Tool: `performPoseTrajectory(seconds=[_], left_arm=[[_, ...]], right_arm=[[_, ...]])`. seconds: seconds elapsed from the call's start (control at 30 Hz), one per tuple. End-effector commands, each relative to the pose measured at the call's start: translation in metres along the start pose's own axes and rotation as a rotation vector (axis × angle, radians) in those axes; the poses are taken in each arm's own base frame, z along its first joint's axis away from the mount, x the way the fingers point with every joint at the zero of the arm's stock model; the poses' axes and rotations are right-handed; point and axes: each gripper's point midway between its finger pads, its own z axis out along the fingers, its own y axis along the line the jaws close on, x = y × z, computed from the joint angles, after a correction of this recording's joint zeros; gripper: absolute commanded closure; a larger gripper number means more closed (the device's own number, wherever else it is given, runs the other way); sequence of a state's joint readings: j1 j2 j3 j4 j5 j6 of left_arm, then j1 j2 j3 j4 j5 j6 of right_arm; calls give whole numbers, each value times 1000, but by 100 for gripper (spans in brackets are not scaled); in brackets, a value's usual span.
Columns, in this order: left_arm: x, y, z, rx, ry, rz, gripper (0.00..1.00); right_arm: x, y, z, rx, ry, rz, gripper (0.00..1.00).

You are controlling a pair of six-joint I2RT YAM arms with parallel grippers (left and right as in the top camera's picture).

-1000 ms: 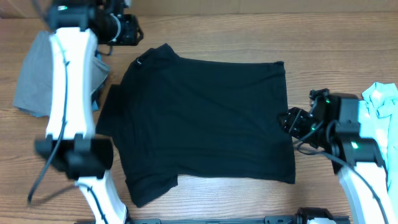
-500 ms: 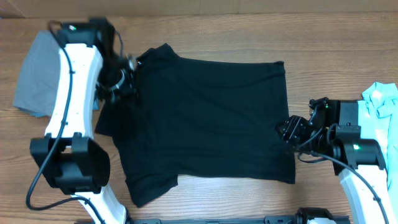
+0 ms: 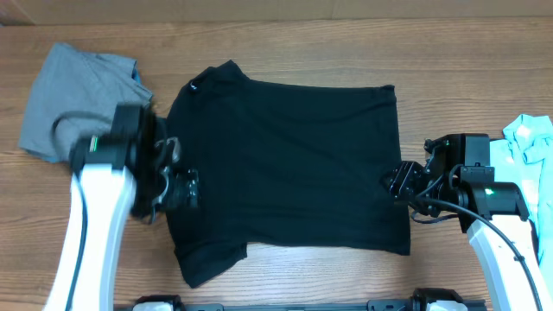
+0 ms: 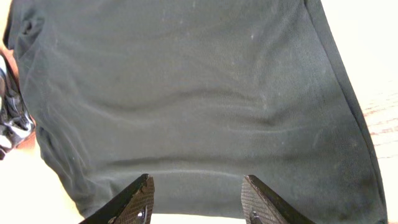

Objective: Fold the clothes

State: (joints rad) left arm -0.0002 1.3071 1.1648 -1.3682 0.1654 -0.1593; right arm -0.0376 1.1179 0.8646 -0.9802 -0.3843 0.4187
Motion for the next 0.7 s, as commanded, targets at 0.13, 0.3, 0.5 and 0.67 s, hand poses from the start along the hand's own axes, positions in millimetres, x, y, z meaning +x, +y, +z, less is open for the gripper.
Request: performPoseTrajectory(seconds=[0.13,0.3,0.5,0.67], left_arm=[[6,28,46,-72,-86,-231,36],[11,52,86,-92,-14,-391,67],[25,73,118,-69,117,-545,64],[14,93,140,-80,92,-595,73]], right_arm=[[-5,4,-4,-2,-21,-7,49],[-3,3,-4,3,-10,-2,49],[1,1,-4,11,6,5,49],[1,1,-4,11,4,5,50]])
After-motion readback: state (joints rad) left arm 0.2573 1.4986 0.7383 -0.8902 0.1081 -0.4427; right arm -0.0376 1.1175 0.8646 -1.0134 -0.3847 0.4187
